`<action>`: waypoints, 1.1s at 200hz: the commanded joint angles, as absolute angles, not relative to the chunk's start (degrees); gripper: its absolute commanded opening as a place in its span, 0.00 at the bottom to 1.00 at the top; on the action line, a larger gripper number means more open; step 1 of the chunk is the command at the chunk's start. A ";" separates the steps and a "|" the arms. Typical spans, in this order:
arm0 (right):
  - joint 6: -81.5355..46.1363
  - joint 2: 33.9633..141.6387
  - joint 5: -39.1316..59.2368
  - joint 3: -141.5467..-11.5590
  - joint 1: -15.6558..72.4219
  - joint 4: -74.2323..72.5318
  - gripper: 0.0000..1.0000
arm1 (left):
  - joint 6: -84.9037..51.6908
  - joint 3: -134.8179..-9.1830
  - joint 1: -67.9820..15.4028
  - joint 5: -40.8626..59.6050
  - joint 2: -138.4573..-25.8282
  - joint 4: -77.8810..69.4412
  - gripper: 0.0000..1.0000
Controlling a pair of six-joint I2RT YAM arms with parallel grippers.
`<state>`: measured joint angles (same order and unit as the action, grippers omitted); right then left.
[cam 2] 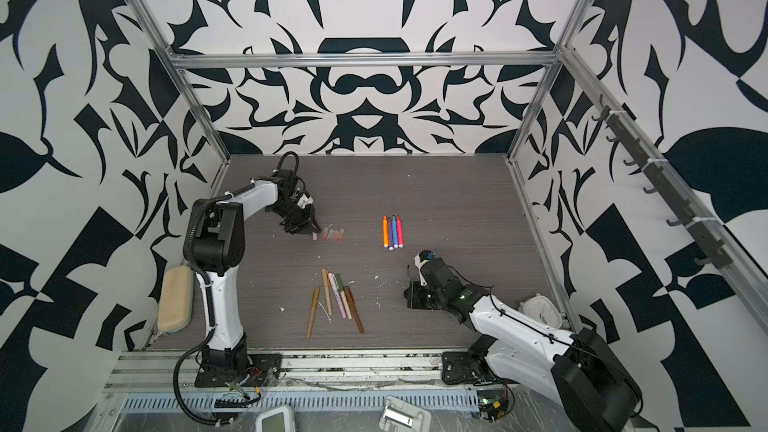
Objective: Open the pen caps
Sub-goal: 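Lower the pink cap beside the other caps while the right arm lowers the pen, then lay the uncapped green pen beside the pink marker and open the right gripper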
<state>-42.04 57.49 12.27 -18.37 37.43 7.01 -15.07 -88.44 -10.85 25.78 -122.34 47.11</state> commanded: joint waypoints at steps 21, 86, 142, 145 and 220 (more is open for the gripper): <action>-42.08 57.74 13.18 -18.71 36.91 5.27 0.00 | -15.31 -88.13 -10.90 27.72 -121.50 46.93 0.22; -42.09 58.10 13.27 -18.81 36.83 5.42 0.00 | -15.77 -88.42 -10.90 28.03 -121.11 46.93 0.39; -41.37 58.25 13.21 -19.65 36.31 6.46 0.00 | -16.53 -87.55 -10.90 28.42 -118.11 46.93 0.39; -41.16 58.31 13.25 -19.83 36.05 6.64 0.00 | -16.66 -87.23 -10.90 28.39 -117.56 46.93 0.39; -26.04 71.25 16.37 -36.66 23.64 15.69 0.00 | -23.29 -78.47 -7.45 30.82 -100.75 40.75 0.40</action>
